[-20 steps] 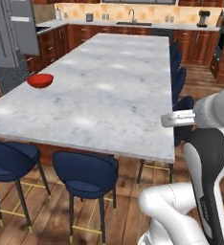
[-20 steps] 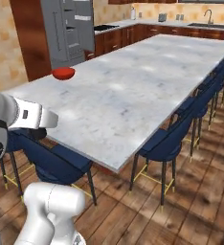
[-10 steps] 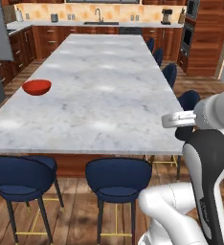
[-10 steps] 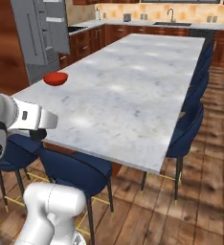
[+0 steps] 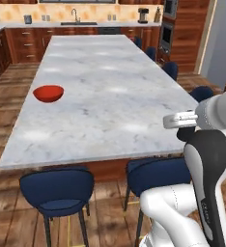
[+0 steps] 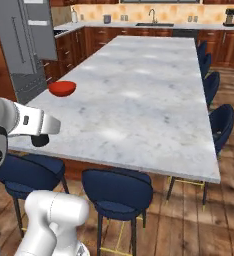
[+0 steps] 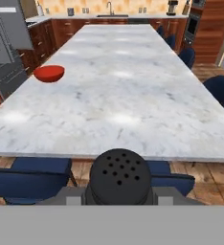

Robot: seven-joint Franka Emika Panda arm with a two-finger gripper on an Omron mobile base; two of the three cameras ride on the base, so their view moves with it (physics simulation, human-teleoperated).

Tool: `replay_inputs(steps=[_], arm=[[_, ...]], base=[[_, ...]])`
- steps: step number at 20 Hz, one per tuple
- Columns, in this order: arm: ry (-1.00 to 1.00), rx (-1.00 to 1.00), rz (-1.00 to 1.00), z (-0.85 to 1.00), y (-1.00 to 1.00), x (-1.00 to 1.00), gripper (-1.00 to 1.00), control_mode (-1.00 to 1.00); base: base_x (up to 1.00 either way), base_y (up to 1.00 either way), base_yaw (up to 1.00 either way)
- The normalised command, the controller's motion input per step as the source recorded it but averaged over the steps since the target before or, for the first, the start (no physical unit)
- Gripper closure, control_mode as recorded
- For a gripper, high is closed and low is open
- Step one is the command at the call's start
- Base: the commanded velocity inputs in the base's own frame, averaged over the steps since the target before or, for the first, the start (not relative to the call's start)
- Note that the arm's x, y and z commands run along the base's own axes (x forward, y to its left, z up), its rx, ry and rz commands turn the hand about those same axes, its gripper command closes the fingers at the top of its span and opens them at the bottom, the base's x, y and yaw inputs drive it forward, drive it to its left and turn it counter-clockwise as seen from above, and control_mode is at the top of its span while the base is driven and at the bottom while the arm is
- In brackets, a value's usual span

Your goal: Retrieve the bottle and the shaker from the cabinet and place them next to the mixing bowl on the counter. Then add garlic from the fridge to the mixing bowl.

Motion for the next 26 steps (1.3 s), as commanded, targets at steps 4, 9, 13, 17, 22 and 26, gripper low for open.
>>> replay_inputs(steps=[4,9,13,17,22,26], arm=[[0.0,0.0,0.0,0.0,0.0,0.0,1.0,1.0],[0.0,0.0,0.0,0.0,0.0,0.0,1.0,1.0],[0.0,0.0,0.0,0.0,0.0,0.0,1.0,1.0],[0.0,0.0,0.0,0.0,0.0,0.0,1.0,1.0],[0.0,0.0,0.0,0.0,0.0,0.0,1.0,1.0],[0.0,0.0,0.0,0.0,0.0,0.0,1.0,1.0]], base=[[0.0,1.0,-0.28],[-0.02,1.0,-0.29],[-0.25,1.0,-0.38],[-0.39,0.95,-0.61],[-0.19,0.68,-0.78],[-0.26,0.7,-0.79]])
